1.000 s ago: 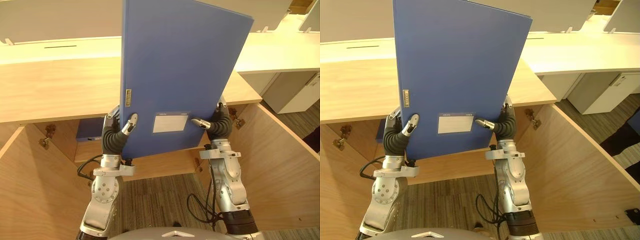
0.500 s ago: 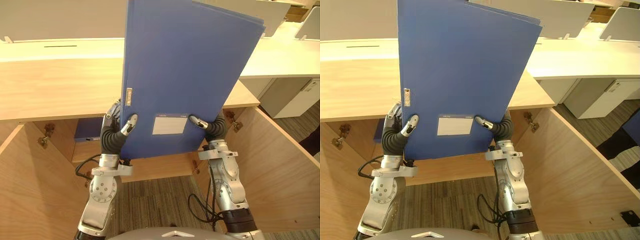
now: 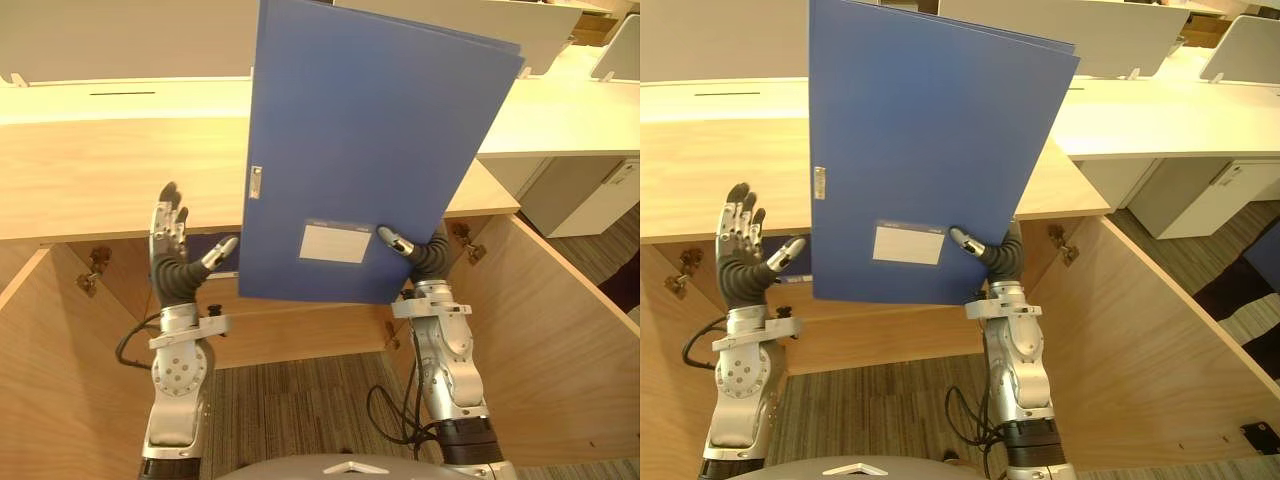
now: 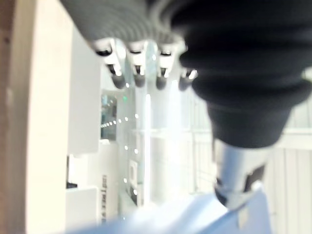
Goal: Walk over to the cabinet, pick up the folder, carry it to the office cabinet, place the folder inside the office cabinet, then close the office cabinet door
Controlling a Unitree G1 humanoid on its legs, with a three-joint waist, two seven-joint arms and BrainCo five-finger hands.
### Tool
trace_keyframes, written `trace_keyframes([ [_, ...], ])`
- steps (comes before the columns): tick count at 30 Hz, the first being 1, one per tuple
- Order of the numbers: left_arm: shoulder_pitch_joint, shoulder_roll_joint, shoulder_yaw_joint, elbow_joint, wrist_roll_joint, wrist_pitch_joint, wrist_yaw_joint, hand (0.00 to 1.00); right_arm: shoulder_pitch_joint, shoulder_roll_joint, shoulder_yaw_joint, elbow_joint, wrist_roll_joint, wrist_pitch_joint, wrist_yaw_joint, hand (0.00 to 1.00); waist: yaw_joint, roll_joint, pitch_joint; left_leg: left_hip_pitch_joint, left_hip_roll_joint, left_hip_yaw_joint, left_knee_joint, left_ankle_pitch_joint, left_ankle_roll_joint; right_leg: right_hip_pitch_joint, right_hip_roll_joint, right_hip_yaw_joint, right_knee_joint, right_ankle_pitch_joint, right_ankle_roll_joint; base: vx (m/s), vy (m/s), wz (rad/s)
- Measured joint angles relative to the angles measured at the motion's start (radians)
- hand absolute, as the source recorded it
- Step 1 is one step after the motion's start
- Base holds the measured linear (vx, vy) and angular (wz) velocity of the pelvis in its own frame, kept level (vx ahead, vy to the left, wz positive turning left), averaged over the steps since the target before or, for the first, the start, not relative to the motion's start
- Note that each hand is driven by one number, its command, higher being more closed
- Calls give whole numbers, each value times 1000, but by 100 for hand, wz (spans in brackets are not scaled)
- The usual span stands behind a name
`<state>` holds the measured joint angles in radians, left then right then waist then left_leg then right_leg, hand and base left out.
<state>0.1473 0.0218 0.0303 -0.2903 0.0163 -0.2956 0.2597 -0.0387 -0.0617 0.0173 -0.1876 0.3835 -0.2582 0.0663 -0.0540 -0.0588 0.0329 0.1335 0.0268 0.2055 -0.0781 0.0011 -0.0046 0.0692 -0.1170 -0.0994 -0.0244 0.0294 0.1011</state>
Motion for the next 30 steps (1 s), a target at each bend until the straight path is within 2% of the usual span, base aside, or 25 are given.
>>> trace_keyframes([
  [3,21,-20,77,49,0,21,20,0,15,18,-34,-46,-49,0,-31,100,3,0,0,-2,0,-2,0,0,0,-1,0,-2,0,0,0,0,0,1],
  [7,57,-36,146,116,-3,41,25,0,39,23,-56,-88,-86,-1,-34,100,5,0,0,-8,0,-12,0,1,-1,-1,-1,-12,-1,-1,-1,0,0,6],
  [13,93,-63,196,245,-16,77,17,0,71,23,-57,-87,-178,4,-55,100,20,0,0,-13,1,-20,-5,2,-2,-1,-1,-21,-1,-7,-2,-15,-16,4],
  [20,111,-61,203,423,-15,108,-29,0,81,10,29,-58,-257,40,-53,100,21,0,0,-29,1,-27,-1,4,-2,-15,-1,-27,-1,-7,-2,-3,-9,2],
  [25,112,-58,201,591,-13,143,-58,0,90,-20,119,27,-329,54,-52,100,24,0,0,-31,1,-29,0,4,-2,-17,-1,-27,0,-8,-3,-21,-12,0],
  [30,116,-6,151,738,-10,156,-72,0,106,-76,206,92,-405,67,-55,100,31,0,-1,-54,3,-33,0,13,-3,-41,0,-26,6,-8,-5,-45,-24,2],
])
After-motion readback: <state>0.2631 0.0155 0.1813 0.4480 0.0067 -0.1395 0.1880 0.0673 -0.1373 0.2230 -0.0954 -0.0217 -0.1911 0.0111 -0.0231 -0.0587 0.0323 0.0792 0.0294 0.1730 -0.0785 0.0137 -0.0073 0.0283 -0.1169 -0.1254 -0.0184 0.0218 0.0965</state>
